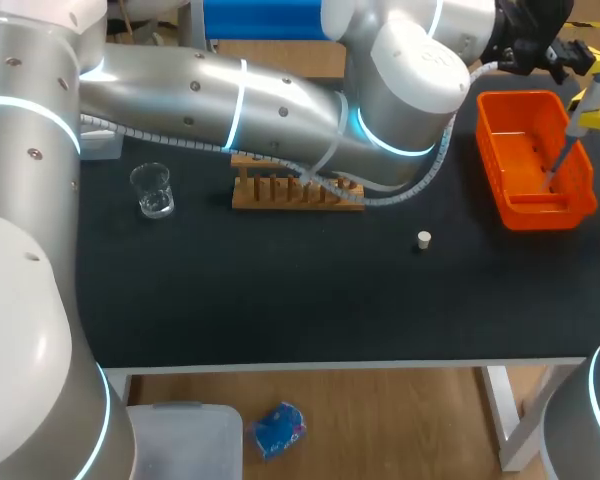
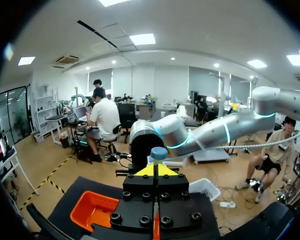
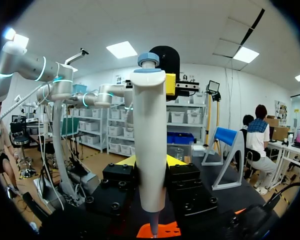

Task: Invert the test tube, pick up the pipette, mount the tip to pipette, aspirate from beaker and dispense into the tube, eject the tip, return the pipette, and cap with the stopper.

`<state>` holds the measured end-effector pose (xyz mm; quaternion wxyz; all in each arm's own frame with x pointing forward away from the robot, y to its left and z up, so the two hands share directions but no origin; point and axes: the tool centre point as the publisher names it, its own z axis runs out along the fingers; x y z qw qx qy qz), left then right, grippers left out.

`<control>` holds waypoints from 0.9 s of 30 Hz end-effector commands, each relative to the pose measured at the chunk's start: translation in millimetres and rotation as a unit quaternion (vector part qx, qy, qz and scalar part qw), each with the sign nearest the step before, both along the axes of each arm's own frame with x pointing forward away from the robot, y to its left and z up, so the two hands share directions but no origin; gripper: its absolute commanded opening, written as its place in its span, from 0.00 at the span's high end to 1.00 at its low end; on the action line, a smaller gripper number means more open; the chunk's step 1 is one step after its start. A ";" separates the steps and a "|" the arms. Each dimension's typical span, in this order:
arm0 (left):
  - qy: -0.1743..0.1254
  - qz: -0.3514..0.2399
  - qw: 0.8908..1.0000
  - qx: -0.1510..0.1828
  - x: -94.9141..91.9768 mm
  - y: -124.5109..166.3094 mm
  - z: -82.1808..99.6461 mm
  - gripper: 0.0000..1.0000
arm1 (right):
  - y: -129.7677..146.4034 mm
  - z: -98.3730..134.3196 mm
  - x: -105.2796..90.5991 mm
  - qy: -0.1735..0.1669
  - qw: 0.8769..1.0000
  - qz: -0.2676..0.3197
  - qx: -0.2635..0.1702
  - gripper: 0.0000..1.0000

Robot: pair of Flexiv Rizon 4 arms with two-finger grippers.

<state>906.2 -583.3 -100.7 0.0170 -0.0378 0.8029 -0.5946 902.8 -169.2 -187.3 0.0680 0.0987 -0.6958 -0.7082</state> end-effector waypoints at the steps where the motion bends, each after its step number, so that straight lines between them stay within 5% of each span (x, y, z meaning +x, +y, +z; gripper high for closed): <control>1: -0.004 0.005 1.000 -0.028 -3.3 -1.9 -10.8 1.00 | -1.4 3.4 2.4 -0.001 1.000 0.003 0.000 1.00; 27: -0.017 0.024 0.997 -0.066 -5.7 -5.6 -31.3 1.00 | -1.4 3.4 2.4 -0.001 1.000 0.003 0.000 1.00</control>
